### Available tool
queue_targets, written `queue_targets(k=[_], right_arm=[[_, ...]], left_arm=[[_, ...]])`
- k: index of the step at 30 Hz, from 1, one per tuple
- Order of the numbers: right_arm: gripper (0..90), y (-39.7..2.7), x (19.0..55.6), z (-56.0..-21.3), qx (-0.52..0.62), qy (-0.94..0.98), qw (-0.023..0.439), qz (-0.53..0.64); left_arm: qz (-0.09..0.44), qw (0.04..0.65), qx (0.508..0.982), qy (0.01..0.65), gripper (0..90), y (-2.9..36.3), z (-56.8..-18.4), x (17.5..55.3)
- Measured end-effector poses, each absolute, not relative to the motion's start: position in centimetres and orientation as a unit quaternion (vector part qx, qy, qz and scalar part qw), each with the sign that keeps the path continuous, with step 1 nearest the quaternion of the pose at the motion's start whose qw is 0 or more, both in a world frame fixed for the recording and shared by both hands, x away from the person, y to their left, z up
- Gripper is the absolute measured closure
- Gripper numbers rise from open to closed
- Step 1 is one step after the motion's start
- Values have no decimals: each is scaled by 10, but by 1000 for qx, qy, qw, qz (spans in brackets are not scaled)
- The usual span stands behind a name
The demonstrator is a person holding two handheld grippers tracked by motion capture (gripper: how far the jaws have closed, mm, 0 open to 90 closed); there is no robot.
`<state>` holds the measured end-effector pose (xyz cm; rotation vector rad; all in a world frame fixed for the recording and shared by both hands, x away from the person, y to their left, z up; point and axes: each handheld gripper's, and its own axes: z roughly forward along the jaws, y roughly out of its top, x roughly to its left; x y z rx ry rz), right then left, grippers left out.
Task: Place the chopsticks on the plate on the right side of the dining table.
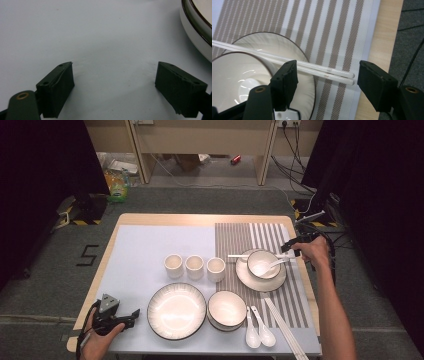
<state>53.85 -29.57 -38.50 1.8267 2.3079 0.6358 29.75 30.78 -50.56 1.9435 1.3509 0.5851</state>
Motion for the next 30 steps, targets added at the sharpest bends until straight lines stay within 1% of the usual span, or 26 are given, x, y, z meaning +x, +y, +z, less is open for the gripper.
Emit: queue_targets(k=[2,9,17,30], right_arm=[[325,-283,533,-375,580,783,78,211],[325,-254,519,-358,531,809,79,238],[325,-239,514,-357,513,818,76,248],[324,-231,504,-360,495,825,78,260]], left_arm=[[226,345,748,520,145,308,-506,297],[226,344,748,520,145,308,-506,297],[225,347,747,521,145,307,-506,297],[225,346,747,521,145,307,-506,297]])
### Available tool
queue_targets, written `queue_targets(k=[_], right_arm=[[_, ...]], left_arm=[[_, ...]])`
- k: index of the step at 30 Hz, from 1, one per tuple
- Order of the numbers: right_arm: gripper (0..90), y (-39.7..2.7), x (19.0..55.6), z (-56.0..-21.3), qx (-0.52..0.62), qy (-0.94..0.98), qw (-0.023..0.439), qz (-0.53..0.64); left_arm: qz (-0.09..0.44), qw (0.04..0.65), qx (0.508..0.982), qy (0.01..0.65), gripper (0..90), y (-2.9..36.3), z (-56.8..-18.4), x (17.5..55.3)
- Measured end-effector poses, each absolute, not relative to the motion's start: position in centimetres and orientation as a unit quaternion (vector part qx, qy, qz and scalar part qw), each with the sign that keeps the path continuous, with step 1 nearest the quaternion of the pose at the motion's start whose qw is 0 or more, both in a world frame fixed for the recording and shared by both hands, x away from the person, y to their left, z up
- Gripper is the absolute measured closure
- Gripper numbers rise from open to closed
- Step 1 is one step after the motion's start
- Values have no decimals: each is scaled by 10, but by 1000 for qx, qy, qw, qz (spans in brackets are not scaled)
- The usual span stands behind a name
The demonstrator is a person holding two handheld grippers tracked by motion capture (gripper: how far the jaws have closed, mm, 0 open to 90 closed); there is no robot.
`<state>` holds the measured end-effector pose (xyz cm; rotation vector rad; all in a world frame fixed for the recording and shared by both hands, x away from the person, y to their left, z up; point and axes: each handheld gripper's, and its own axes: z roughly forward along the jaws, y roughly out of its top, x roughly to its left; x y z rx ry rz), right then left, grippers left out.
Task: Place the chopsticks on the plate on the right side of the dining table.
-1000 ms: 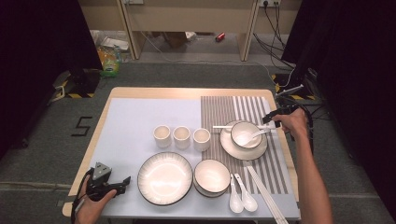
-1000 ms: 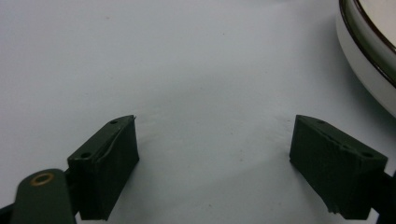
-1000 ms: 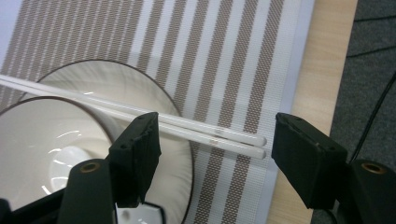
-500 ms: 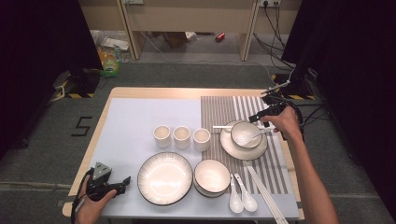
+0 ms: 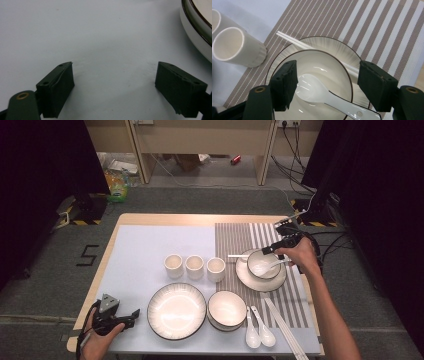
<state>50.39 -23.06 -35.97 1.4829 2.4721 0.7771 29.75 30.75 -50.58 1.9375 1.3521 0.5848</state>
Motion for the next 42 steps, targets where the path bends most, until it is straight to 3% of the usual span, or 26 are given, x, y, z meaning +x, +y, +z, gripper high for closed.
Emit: queue_targets(k=[42], right_arm=[[304,-180,492,-363,447,846,88,278]], left_arm=[[222,347,748,521,144,308,-506,298]])
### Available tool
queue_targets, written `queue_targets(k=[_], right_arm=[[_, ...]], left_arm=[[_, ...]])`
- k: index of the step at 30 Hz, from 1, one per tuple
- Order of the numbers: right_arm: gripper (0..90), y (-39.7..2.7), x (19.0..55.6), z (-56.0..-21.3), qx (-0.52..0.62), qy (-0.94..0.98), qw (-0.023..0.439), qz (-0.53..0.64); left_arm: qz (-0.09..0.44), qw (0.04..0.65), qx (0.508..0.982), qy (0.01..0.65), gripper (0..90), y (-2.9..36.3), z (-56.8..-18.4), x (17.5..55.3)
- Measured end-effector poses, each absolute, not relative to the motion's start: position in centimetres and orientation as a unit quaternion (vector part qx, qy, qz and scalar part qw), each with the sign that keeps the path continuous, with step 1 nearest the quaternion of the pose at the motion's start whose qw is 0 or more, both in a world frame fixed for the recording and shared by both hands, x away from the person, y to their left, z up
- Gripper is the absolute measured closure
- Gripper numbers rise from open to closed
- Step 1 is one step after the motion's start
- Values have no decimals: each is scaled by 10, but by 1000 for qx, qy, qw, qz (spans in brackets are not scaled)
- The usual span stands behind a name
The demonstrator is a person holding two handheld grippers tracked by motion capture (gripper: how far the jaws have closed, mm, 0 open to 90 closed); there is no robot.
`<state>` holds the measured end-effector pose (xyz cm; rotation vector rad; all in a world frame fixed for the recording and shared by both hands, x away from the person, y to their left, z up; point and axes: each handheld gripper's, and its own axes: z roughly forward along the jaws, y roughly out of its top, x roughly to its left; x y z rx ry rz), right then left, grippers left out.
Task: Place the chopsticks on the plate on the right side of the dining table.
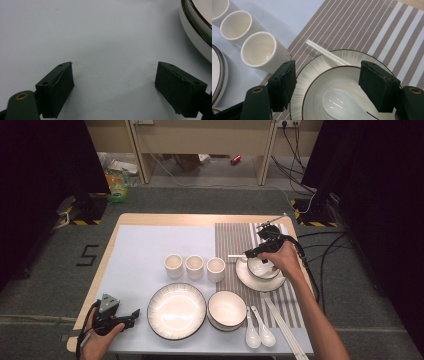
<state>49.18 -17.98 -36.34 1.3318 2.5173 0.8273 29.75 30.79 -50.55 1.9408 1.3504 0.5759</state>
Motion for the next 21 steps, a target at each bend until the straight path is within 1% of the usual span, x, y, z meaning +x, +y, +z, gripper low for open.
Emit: queue_targets(k=[21], right_arm=[[305,-168,491,-369,440,847,82,286]], left_arm=[[221,346,749,520,143,308,-505,298]])
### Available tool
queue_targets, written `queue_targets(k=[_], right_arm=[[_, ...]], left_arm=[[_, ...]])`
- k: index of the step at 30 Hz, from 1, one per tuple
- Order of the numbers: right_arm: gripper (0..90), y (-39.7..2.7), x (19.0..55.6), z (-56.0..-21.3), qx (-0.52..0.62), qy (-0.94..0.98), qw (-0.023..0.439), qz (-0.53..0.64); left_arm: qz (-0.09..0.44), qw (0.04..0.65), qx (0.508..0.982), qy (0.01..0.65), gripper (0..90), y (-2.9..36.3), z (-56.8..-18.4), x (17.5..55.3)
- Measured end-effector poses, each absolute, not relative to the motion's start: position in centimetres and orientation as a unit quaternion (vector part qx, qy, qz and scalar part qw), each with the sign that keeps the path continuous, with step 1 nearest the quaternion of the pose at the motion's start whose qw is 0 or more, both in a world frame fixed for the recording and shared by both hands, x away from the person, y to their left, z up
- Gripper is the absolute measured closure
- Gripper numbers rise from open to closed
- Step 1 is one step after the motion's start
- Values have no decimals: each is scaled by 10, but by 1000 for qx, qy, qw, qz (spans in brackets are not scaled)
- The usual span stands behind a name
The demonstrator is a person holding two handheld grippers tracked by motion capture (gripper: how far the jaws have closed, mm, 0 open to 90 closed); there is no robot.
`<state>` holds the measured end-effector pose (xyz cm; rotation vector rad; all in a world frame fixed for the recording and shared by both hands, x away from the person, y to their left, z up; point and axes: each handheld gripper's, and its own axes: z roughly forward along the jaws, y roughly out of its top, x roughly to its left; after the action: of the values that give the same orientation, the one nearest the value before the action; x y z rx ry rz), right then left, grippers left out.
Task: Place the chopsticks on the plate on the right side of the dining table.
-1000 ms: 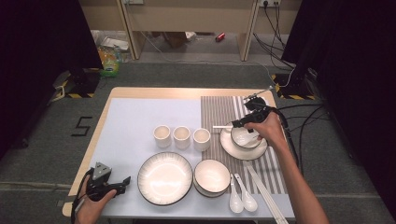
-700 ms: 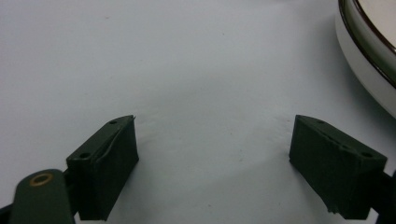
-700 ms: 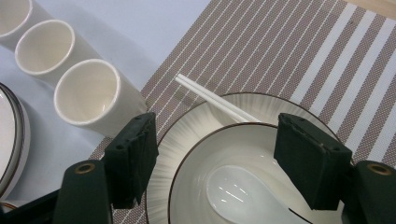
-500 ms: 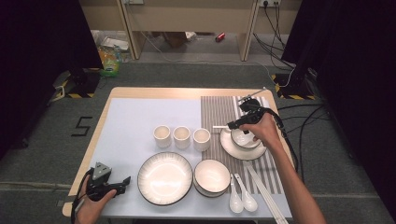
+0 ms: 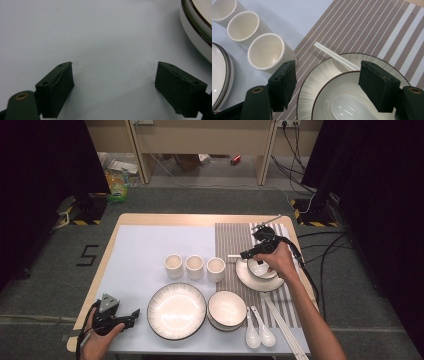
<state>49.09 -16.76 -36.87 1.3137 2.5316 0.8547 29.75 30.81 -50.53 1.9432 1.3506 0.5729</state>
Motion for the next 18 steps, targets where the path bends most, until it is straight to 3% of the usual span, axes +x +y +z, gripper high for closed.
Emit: queue_targets(k=[18], right_arm=[[307,-153,486,-377,428,848,78,302]], left_arm=[[221,346,749,520,143,308,-505,298]])
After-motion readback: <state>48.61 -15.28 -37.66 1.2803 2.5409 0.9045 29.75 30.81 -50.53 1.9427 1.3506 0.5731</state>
